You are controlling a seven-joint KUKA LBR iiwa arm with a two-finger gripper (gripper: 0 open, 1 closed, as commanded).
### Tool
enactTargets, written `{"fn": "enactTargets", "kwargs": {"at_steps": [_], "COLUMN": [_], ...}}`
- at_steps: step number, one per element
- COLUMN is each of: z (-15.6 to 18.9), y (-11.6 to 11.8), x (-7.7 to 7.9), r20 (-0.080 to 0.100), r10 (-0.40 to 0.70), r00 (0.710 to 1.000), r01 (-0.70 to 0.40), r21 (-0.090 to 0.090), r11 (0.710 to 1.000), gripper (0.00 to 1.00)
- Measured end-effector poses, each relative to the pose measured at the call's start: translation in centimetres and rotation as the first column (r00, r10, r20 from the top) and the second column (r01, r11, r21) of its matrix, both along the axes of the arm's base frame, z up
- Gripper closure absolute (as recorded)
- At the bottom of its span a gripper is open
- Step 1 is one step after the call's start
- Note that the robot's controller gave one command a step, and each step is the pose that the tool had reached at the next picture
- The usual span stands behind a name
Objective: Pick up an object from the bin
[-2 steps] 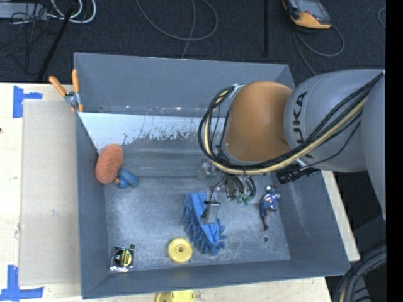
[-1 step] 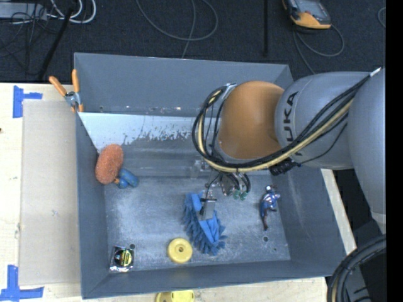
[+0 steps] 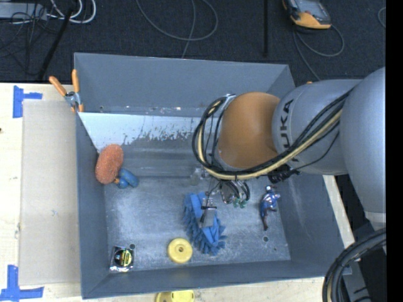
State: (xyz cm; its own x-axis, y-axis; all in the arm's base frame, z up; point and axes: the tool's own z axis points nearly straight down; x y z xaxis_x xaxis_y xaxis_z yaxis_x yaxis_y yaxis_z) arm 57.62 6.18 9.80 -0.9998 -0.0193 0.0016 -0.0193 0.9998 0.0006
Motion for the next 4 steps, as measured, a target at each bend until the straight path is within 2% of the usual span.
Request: {"fn": "enactTargets", "kwargs": {"at_steps": [1,2,3,4], "z": [-2.6,-2.6,8.9,8.9], "y": [-0.6,-0.6,0.9,0.9], "x": [-0.9,-0.9,-1.5,-1.5], "r20": [-0.003,-0.003,0.001,0.001], "r10": [-0.162,-0.163,-0.178,-0.178], "r00": [0.987,0.987,0.984,0.984], "r01": [0.162,0.163,0.178,0.178], "r21": [0.002,0.002,-0.001,-0.001], "r11": [0.987,0.987,0.984,0.984], "gripper": [1.00,1.00,1.00,1.00]}}
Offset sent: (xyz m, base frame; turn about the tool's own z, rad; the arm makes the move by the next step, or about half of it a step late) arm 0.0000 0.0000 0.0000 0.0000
